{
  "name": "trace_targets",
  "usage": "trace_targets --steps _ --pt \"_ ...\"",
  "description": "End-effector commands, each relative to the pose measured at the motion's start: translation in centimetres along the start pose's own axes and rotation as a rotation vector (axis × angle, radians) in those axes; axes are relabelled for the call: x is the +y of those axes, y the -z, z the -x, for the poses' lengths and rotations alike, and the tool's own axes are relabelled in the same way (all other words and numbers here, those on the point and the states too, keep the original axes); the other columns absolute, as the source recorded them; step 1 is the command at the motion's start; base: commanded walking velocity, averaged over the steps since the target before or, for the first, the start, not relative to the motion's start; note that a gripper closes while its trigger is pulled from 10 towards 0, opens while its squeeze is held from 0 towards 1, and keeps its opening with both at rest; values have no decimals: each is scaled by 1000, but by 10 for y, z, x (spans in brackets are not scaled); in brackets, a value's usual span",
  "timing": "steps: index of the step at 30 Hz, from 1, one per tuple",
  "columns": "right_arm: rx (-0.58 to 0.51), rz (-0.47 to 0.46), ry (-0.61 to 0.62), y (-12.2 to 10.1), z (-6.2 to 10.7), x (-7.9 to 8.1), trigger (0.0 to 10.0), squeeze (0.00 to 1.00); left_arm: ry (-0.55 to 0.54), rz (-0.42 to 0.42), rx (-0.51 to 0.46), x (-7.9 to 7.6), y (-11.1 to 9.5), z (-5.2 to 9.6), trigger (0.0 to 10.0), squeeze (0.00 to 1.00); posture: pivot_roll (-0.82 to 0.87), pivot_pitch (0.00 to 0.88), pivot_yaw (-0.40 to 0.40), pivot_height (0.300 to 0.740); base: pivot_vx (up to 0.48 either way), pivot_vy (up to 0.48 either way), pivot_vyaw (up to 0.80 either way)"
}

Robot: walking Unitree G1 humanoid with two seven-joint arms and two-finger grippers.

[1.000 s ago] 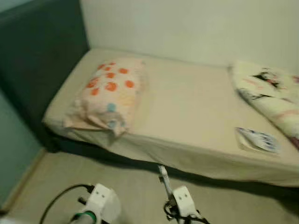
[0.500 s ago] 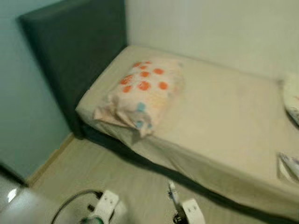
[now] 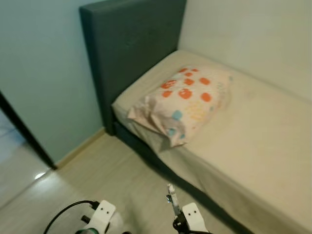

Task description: Clean up the room

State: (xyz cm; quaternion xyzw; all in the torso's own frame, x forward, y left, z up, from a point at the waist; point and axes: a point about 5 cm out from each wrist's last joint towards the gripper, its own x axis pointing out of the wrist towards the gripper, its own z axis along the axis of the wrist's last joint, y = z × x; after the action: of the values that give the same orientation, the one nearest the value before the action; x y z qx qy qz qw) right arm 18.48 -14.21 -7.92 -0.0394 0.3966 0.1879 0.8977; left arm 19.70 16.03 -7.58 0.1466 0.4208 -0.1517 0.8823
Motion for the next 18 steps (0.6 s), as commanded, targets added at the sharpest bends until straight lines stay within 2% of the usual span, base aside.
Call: trace_targets --steps 1,18 --pt "4 5 4 0 0 -1 10000 0 12 -3 0 -2 0 0 10000 0 64 2 -12 740 0 0 800" --pt "6 18 -1 2 1 -1 10000 0 16 -5 -5 -3 1 0 10000 0 65 12 -14 740 0 0 800"
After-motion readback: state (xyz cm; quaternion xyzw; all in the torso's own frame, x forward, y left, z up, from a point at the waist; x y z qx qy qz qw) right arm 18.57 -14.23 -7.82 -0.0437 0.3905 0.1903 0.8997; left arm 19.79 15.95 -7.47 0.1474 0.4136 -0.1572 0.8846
